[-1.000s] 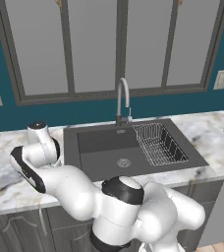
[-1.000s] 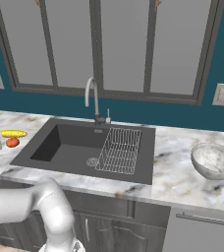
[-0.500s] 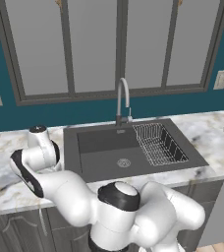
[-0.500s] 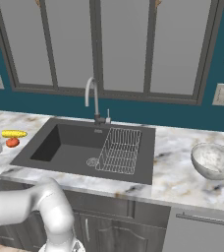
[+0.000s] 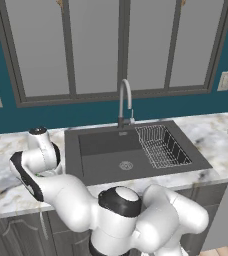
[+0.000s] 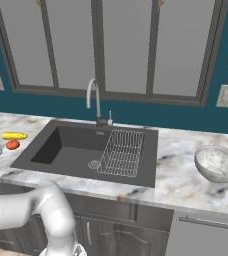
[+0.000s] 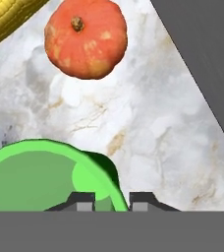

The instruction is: Remove the squash and corn from the sink. Then move the bowl and cup from the counter to the sink for washing.

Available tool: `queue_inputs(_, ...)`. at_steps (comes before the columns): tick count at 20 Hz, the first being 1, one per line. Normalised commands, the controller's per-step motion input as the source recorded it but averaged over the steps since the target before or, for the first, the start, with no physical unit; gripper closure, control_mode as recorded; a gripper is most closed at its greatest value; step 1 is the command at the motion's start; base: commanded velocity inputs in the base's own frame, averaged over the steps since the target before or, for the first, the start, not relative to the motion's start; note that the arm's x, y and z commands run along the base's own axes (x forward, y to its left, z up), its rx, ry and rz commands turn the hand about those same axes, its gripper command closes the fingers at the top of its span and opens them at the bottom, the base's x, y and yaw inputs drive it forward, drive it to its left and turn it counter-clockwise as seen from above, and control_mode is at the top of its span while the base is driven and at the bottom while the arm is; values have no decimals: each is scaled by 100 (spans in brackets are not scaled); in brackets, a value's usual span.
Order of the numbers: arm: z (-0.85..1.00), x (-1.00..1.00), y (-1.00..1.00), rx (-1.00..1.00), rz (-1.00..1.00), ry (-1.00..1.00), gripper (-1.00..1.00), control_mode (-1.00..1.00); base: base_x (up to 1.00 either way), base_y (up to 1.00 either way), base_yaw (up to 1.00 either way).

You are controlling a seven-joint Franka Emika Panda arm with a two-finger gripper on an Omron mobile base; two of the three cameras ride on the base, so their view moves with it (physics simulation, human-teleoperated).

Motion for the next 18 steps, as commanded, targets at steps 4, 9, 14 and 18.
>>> queue_inputs(4,0,-1,0,-2,0,3,100,-100,0,0,0)
queue_inputs(9,16,-6,-2,0,-1,4,100,-100,0,0,0)
queue_inputs(14,33,-9,-4,0,0,0,100,-100,0,0,0)
queue_inputs(18,35,-11,-9,0,0,0,100,-100,0,0,0)
